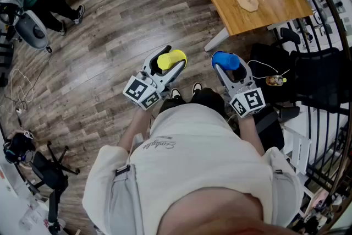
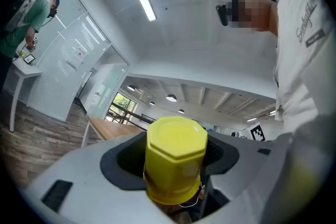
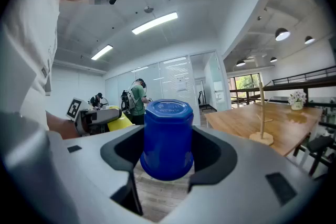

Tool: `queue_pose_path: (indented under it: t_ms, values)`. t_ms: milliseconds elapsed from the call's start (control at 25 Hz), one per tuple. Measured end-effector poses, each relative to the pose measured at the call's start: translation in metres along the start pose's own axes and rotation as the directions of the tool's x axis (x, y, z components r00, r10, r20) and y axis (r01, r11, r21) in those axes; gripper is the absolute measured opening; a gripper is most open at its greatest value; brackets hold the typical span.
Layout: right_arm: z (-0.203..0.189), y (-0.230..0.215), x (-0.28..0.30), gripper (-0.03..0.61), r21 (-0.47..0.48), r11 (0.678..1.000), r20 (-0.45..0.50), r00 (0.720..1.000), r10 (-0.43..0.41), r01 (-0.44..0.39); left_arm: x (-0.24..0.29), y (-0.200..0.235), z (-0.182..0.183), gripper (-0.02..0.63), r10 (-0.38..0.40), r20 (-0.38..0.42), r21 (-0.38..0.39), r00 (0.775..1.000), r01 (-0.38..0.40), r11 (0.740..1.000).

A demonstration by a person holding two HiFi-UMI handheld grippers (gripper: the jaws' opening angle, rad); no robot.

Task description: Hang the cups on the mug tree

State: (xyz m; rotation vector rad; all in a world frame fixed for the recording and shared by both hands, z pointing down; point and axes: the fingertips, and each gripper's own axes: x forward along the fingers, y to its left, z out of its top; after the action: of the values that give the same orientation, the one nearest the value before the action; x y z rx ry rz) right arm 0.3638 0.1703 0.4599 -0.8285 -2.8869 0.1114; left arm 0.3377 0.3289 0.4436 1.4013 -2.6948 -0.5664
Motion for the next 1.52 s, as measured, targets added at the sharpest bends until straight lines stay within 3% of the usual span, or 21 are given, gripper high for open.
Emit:
queue_pose_path:
  t_ms: [160,360,520,720,840,1080,1360,1520]
  values:
    - [0.009,0.007,0.005,0.256,-0.021,1.0,0.018,1.0,0.023,-0.023,-0.009,0.002,0.007,0.285,0.02,0.018,0.02,1.0,-0.02,1.0]
    - [0.019,0.016,0.011,0.256,-0.048,0.997,0.043,0.997,0.062,-0.06,-0.024,0.0,0.012,0.285,0.068,-0.002,0.148,0.998,-0.067,0.987]
    - [0.025,0.014,0.01,0.259,-0.029,0.999,0.064,0.997,0.038,-0.036,-0.035,0.001,0.018,0.285,0.074,0.02,0.093,0.997,-0.076,0.993]
    - [0.016,0.014,-0.002,0.259,-0.026,1.0,0.049,0.999,0.017,-0.015,-0.036,0.002,0.011,0.285,0.079,0.013,0.105,0.997,-0.08,0.991]
    - [-0.002,0.007,-0.016,0.259,0.039,0.999,0.02,1.0,-0.002,0.001,-0.029,-0.001,0.001,0.285,0.072,-0.003,0.084,0.997,-0.072,0.994]
    - [-0.017,-0.03,-0.018,0.259,0.146,0.988,0.0,0.998,-0.056,0.055,0.002,0.013,-0.014,0.285,0.062,-0.057,0.042,0.996,-0.06,0.997]
    - [-0.008,-0.09,0.034,0.259,0.171,0.985,0.012,1.0,-0.018,0.016,0.078,0.058,0.01,0.285,0.084,-0.05,-0.012,0.995,-0.084,0.996]
    - [0.011,-0.131,0.073,0.259,0.14,0.99,0.06,0.998,0.003,-0.012,0.134,0.083,0.028,0.285,0.065,-0.069,0.025,0.996,-0.063,0.998]
